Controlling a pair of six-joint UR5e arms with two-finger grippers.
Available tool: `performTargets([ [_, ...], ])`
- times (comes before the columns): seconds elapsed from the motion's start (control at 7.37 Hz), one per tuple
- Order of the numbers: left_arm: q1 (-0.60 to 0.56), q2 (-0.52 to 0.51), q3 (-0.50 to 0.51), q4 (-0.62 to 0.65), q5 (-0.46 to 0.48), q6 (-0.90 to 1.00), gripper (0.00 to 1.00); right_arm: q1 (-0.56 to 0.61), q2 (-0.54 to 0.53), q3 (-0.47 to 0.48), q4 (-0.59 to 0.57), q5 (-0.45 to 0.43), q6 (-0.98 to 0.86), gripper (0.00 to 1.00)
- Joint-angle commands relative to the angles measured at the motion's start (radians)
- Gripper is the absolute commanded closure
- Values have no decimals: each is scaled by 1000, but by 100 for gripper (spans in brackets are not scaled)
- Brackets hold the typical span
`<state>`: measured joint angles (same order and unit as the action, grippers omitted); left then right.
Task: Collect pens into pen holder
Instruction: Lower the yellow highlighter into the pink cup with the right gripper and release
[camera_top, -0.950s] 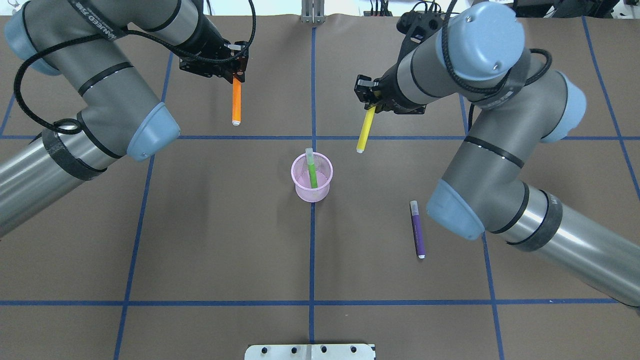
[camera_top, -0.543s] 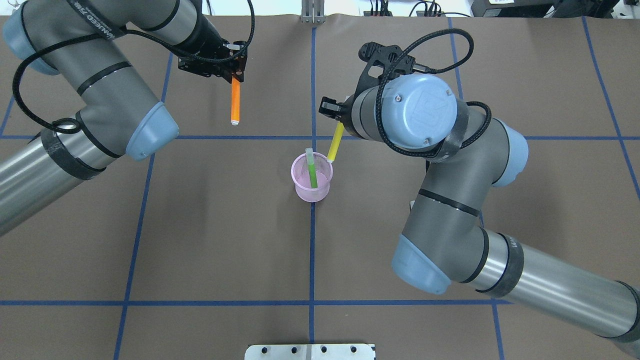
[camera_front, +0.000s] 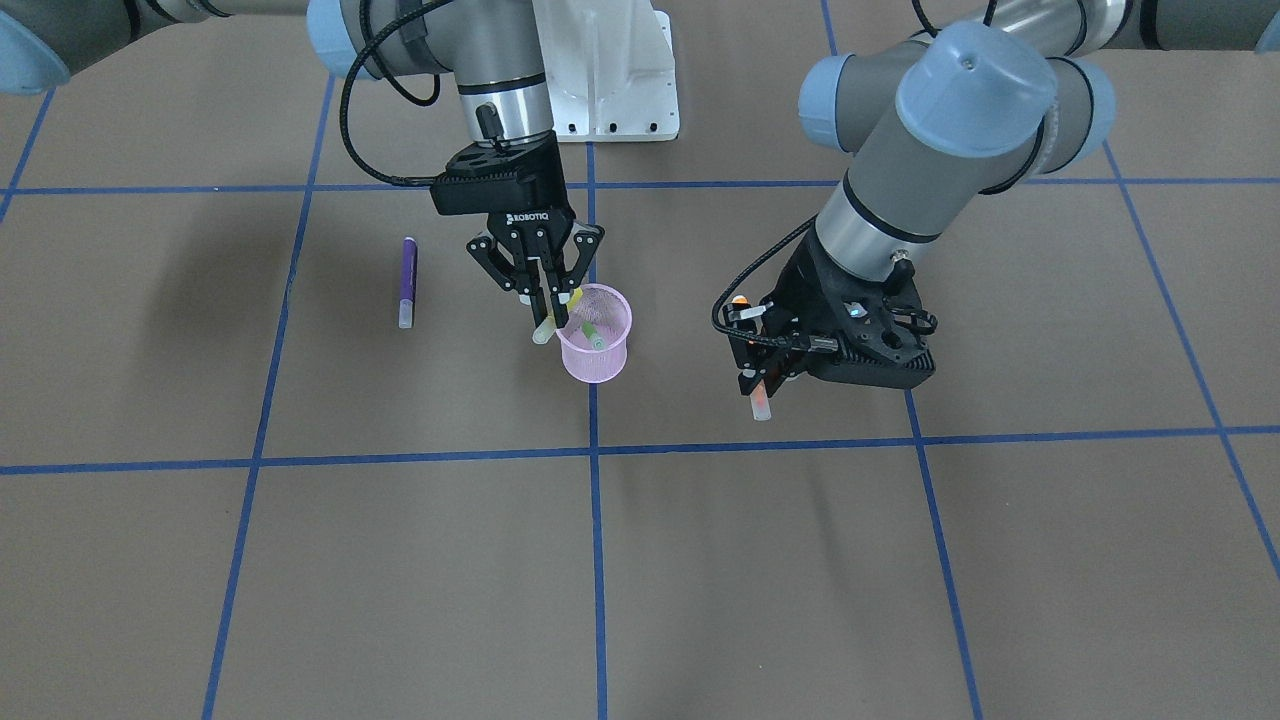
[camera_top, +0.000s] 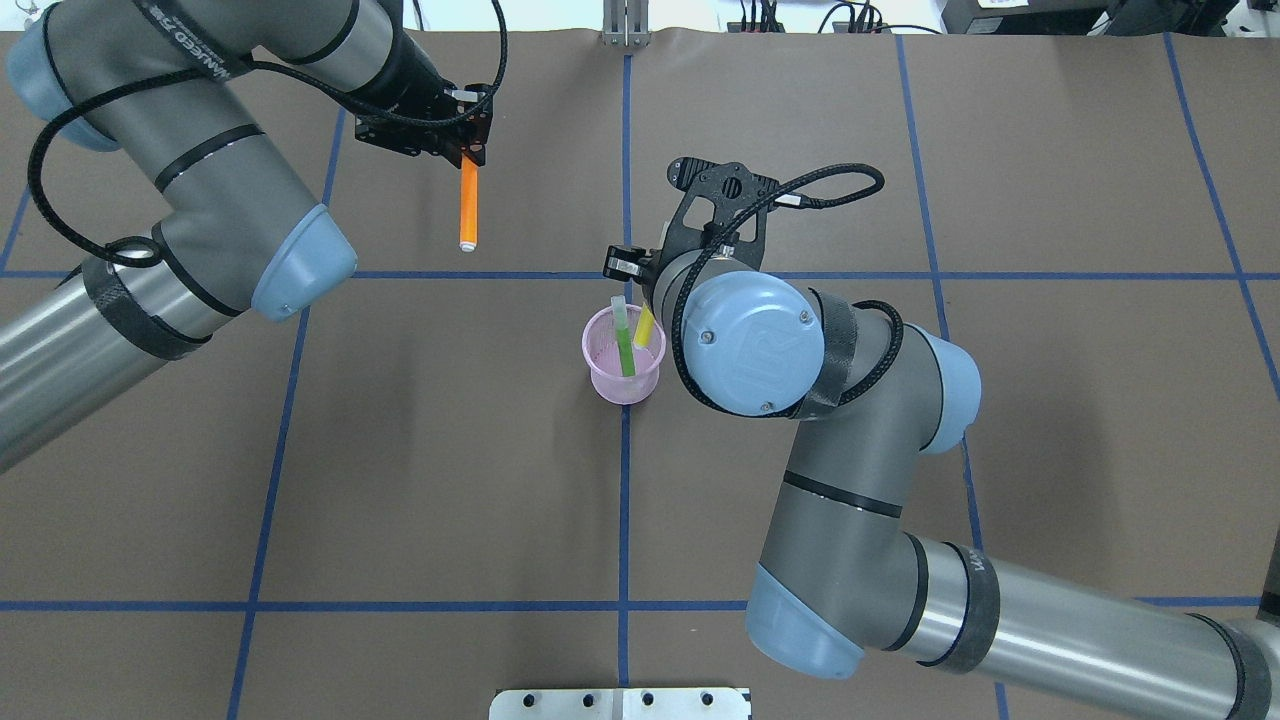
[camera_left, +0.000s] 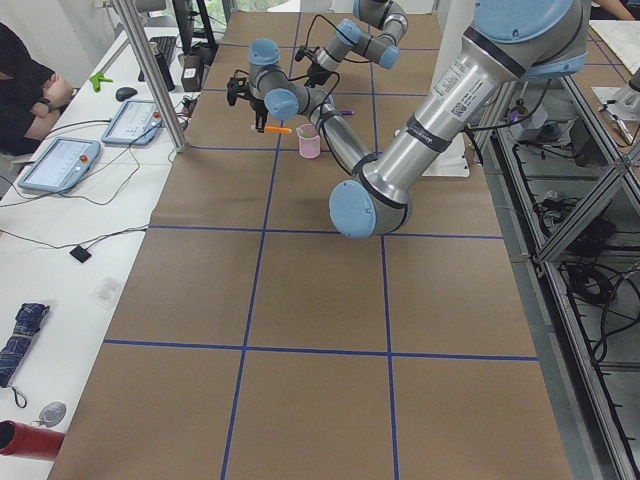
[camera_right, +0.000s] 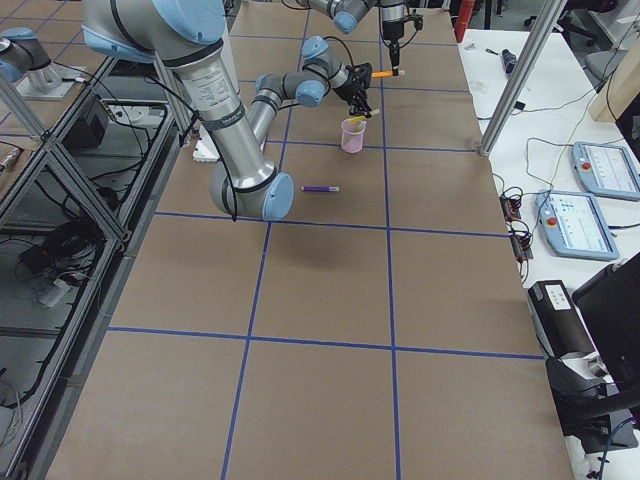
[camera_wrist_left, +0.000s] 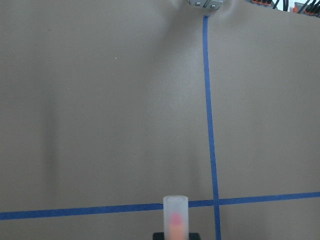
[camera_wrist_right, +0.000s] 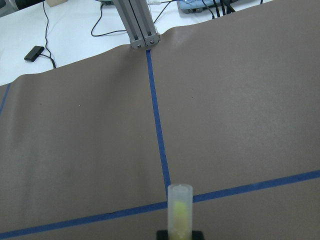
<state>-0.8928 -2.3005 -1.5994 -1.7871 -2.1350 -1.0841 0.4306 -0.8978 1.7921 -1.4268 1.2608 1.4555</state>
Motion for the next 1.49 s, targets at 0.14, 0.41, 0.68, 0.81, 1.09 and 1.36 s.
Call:
performTargets([
  [0.14,0,3,3,0,1,1,100,-62,2,-39,0,-150,-7,100],
  [0.41,2,4,6,0,0,9,100,-72,0,-62,0,-178,-7,100],
  [0.68,0,4,6,0,1,20,100,-90,22,-92,0,-211,-6,100],
  [0.81,0,4,6,0,1,20,100,-93,23,-95,0,-221,-6,100],
  [1.09,0,4,9,0,1,23,100,-95,25,-97,2,-222,5,78],
  [1.36,0,4,9,2,1,23,100,-93,26,-97,2,-222,3,2],
])
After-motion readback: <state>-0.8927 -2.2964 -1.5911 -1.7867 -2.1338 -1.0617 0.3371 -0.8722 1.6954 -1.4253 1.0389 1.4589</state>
